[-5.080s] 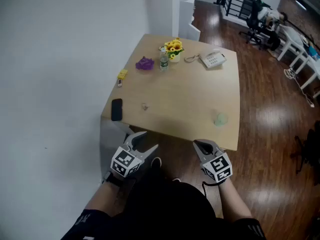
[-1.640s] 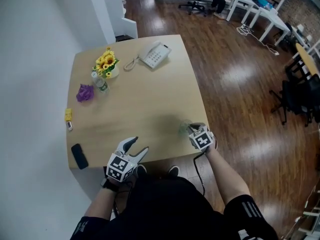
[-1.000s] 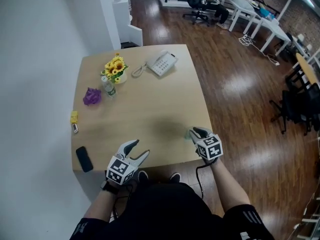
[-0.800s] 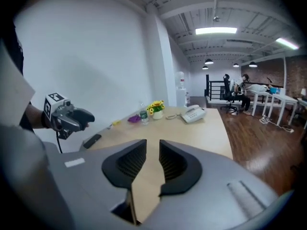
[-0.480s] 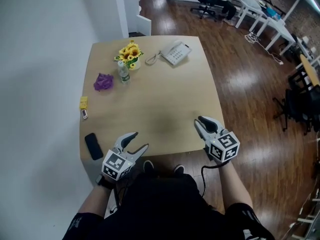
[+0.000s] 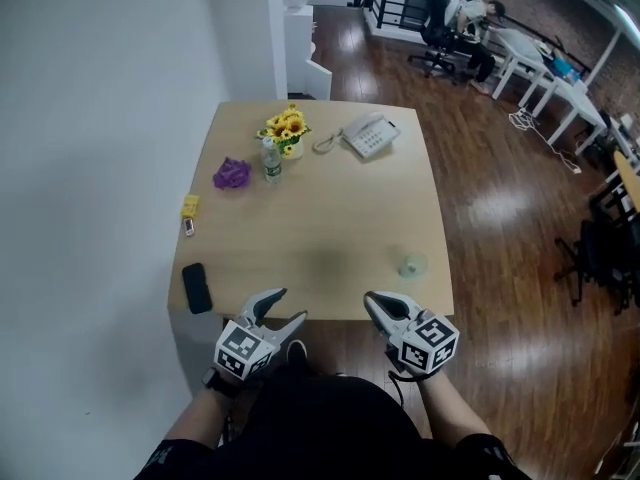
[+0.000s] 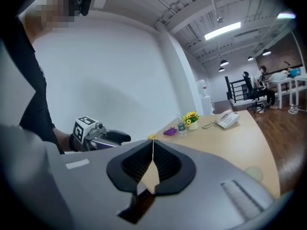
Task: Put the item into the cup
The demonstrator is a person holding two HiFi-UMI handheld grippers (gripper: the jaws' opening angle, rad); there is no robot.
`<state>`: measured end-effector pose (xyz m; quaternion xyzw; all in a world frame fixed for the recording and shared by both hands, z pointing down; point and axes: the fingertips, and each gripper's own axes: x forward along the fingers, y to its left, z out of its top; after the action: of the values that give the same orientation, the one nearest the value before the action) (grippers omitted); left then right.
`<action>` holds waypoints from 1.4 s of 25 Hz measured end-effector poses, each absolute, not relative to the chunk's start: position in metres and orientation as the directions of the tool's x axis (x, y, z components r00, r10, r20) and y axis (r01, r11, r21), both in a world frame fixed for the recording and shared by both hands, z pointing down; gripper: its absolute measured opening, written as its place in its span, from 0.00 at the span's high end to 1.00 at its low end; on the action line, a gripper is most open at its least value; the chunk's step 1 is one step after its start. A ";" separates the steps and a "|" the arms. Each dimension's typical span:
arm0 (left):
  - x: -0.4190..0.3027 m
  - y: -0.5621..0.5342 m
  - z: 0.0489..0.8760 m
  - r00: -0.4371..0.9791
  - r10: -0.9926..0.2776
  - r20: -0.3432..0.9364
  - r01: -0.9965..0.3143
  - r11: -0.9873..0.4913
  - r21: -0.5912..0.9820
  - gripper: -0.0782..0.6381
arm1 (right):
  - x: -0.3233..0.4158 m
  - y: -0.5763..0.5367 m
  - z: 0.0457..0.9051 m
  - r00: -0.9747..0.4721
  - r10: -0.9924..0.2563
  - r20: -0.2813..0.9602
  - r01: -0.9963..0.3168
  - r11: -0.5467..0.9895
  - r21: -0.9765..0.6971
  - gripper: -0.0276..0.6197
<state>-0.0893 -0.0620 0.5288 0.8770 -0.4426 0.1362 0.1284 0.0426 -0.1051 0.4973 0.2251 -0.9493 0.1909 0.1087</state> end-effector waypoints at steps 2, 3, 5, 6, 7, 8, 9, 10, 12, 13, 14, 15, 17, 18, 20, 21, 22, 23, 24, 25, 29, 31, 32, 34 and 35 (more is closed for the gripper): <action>-0.073 -0.048 0.528 0.567 -0.742 0.357 -0.812 -0.577 0.090 0.54 | 0.052 -0.089 0.492 -0.885 -0.371 0.283 -0.449 0.842 -0.299 0.95; -0.066 -0.041 0.528 0.564 -0.743 0.361 -0.813 -0.576 0.084 0.54 | 0.056 -0.082 0.491 -0.889 -0.361 0.282 -0.439 0.849 -0.295 0.95; -0.056 -0.027 0.528 0.553 -0.749 0.364 -0.820 -0.566 0.081 0.54 | 0.067 -0.065 0.492 -0.896 -0.344 0.281 -0.421 0.858 -0.294 0.95; -0.052 -0.019 0.527 0.547 -0.755 0.363 -0.825 -0.559 0.081 0.54 | 0.073 -0.058 0.494 -0.898 -0.338 0.282 -0.416 0.861 -0.293 0.95; -0.049 -0.013 0.527 0.540 -0.759 0.363 -0.830 -0.552 0.081 0.54 | 0.079 -0.051 0.496 -0.898 -0.334 0.286 -0.413 0.863 -0.291 0.95; -0.045 -0.006 0.527 0.535 -0.763 0.363 -0.834 -0.546 0.081 0.54 | 0.084 -0.046 0.498 -0.898 -0.331 0.290 -0.412 0.865 -0.288 0.95; -0.041 0.000 0.527 0.532 -0.764 0.365 -0.836 -0.543 0.081 0.54 | 0.088 -0.041 0.500 -0.898 -0.328 0.294 -0.410 0.867 -0.283 0.95; -0.037 0.005 0.527 0.531 -0.764 0.366 -0.836 -0.542 0.081 0.54 | 0.091 -0.036 0.500 -0.898 -0.325 0.296 -0.407 0.870 -0.279 0.95; -0.032 0.013 0.525 0.533 -0.763 0.367 -0.835 -0.545 0.078 0.54 | 0.093 -0.027 0.496 -0.901 -0.320 0.293 -0.399 0.876 -0.270 0.95; -0.032 0.017 0.524 0.534 -0.762 0.366 -0.833 -0.547 0.077 0.54 | 0.093 -0.022 0.493 -0.903 -0.320 0.286 -0.395 0.879 -0.266 0.95; -0.032 0.020 0.522 0.536 -0.761 0.365 -0.832 -0.549 0.077 0.54 | 0.093 -0.019 0.490 -0.905 -0.322 0.279 -0.395 0.880 -0.263 0.95; -0.032 0.023 0.521 0.539 -0.761 0.362 -0.830 -0.552 0.076 0.54 | 0.093 -0.016 0.487 -0.905 -0.328 0.272 -0.397 0.880 -0.262 0.95; -0.032 0.025 0.518 0.546 -0.759 0.355 -0.826 -0.560 0.072 0.54 | 0.093 -0.013 0.483 -0.901 -0.345 0.263 -0.411 0.873 -0.264 0.95; -0.033 0.026 0.515 0.550 -0.759 0.349 -0.822 -0.565 0.068 0.54 | 0.093 -0.012 0.481 -0.898 -0.353 0.261 -0.419 0.868 -0.267 0.95; -0.037 0.027 0.509 0.559 -0.758 0.336 -0.816 -0.575 0.061 0.54 | 0.088 -0.008 0.479 -0.894 -0.366 0.258 -0.430 0.861 -0.272 0.95; -0.040 0.029 0.507 0.563 -0.758 0.330 -0.813 -0.579 0.056 0.54 | 0.083 -0.004 0.478 -0.894 -0.368 0.256 -0.431 0.861 -0.271 0.95; -0.045 0.030 0.505 0.565 -0.759 0.324 -0.812 -0.582 0.052 0.54 | 0.078 -0.001 0.477 -0.895 -0.368 0.254 -0.430 0.863 -0.266 0.95; -0.049 0.032 0.504 0.566 -0.760 0.321 -0.811 -0.583 0.050 0.54 | 0.072 0.002 0.476 -0.895 -0.367 0.252 -0.428 0.866 -0.260 0.95; -0.054 0.035 0.504 0.566 -0.759 0.321 -0.810 -0.584 0.049 0.54 | 0.066 0.005 0.474 -0.896 -0.367 0.250 -0.426 0.868 -0.254 0.95; -0.058 0.038 0.505 0.568 -0.757 0.323 -0.809 -0.585 0.050 0.54 | 0.061 0.008 0.472 -0.897 -0.368 0.246 -0.425 0.870 -0.251 0.95; -0.075 0.050 0.513 0.569 -0.750 0.337 -0.807 -0.588 0.054 0.54 | 0.047 0.019 0.465 -0.897 -0.374 0.236 -0.426 0.872 -0.240 0.95; -0.081 0.055 0.514 0.567 -0.751 0.338 -0.809 -0.584 0.059 0.54 | 0.044 0.024 0.464 -0.896 -0.374 0.240 -0.427 0.874 -0.233 0.95; -0.084 0.057 0.514 0.567 -0.751 0.338 -0.809 -0.584 0.059 0.54 | 0.043 0.026 0.464 -0.896 -0.374 0.240 -0.427 0.875 -0.229 0.95; -0.086 0.059 0.513 0.569 -0.751 0.335 -0.808 -0.587 0.056 0.54 | 0.043 0.029 0.462 -0.894 -0.378 0.239 -0.430 0.875 -0.225 0.95; -0.086 0.060 0.512 0.571 -0.750 0.333 -0.806 -0.589 0.056 0.54 | 0.042 0.031 0.461 -0.894 -0.380 0.238 -0.431 0.874 -0.223 0.95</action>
<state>-0.0859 0.0603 0.5123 0.8804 -0.4420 0.1385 0.1014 0.0425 0.0308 0.4607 0.2104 -0.9635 0.1360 0.0940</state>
